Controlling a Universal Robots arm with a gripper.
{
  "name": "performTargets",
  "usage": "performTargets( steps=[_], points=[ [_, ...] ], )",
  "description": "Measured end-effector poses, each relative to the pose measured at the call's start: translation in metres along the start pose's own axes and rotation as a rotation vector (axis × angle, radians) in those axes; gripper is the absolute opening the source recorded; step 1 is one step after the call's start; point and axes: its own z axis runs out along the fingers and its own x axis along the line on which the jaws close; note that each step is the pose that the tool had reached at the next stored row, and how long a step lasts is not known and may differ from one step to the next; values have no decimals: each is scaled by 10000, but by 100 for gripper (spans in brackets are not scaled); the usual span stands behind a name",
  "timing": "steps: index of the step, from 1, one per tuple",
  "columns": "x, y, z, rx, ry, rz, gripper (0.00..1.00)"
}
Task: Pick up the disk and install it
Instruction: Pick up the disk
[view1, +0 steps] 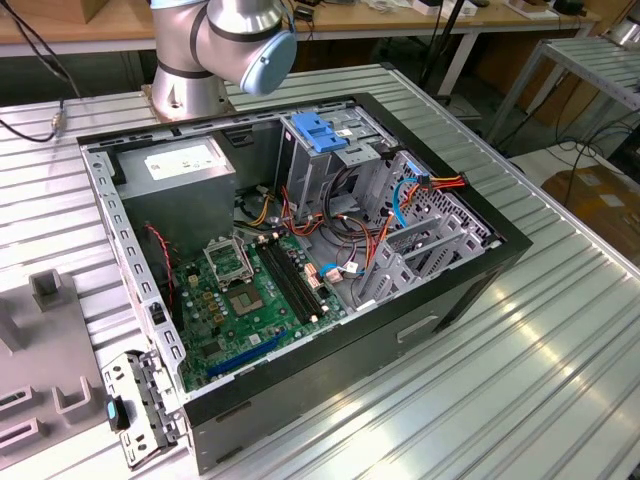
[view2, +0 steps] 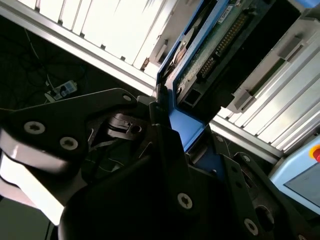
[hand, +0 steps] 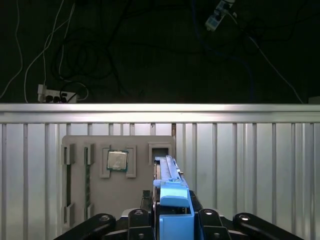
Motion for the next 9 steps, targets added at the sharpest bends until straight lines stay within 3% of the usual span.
performTargets(
  steps=[9],
  points=[
    [-3,2,-194,-1,1,0,37]
  ],
)
